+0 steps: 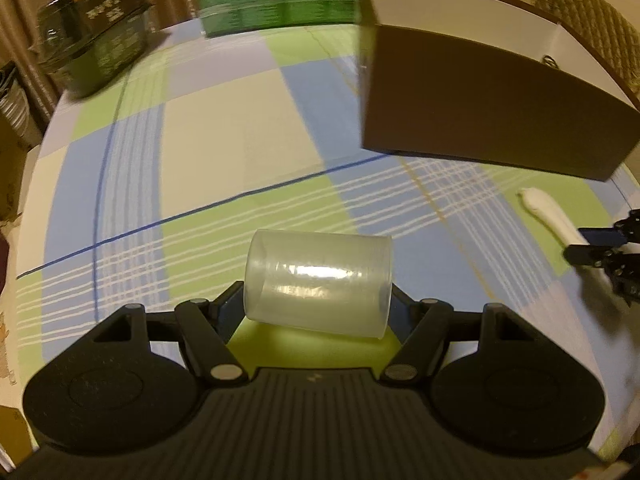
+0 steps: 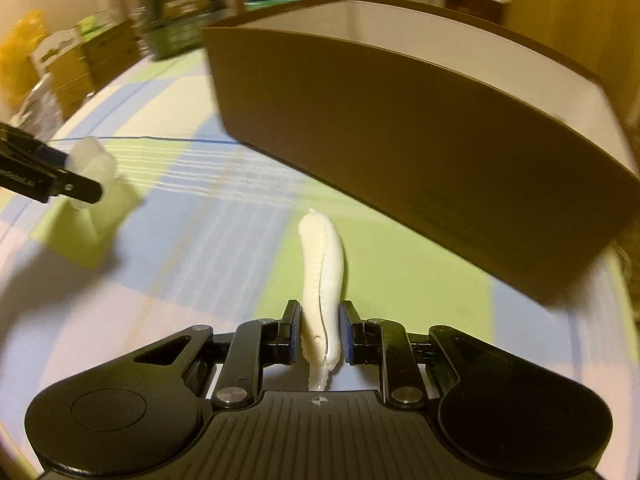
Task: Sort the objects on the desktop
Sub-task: 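Grasp the white toothbrush with the right tool while the left tool holds the cup, then carry the clear cup and white toothbrush over the brown box with both tools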
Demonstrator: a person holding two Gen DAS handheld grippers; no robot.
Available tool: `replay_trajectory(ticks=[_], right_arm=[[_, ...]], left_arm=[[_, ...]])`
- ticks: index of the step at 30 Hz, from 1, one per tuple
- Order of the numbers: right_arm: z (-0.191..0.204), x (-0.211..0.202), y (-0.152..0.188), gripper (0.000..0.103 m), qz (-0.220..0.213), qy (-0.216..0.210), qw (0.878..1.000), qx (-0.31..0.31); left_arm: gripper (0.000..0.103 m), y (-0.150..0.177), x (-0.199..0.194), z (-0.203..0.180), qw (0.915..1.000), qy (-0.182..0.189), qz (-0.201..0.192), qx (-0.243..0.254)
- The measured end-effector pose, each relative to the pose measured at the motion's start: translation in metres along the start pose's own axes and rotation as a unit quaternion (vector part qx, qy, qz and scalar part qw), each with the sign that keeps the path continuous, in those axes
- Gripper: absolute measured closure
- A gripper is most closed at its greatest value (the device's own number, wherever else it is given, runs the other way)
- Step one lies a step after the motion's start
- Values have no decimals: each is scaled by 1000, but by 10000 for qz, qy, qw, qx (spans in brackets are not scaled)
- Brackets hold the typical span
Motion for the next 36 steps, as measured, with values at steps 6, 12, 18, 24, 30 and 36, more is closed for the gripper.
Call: replay_trajectory(ticks=[6, 12, 18, 24, 30, 36], right_arm=[[-22, -21, 18, 85, 58, 346, 9987, 381], [-21, -19, 14, 84, -1, 550, 9974, 456], [-15, -17, 12, 84, 45, 665, 9967, 467], [-12, -14, 13, 85, 77, 614, 9971, 448], [-9, -15, 12, 85, 106, 569, 9975, 409], [-7, -16, 11, 85, 214, 420, 9983, 341]], left_arm=[[35, -1, 3, -23, 9995, 210, 31, 238], [35, -3, 2, -38, 9986, 328, -6, 412], [35, -1, -3, -44, 9983, 361, -22, 461], [35, 2, -8, -43, 9985, 334, -21, 439], [34, 3, -11, -44, 9985, 321, -30, 434], [34, 4, -13, -46, 9985, 319, -49, 433]])
Point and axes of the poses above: each gripper's, at about its wrist camera, not at the fingertips, and x roughly the way its jaws point, z to its left, y to its underside, the point moved 1 cm from there along x, roughly the way its jaws point, and after that the axes turned 1 degree about y, right-handed, at the moved point
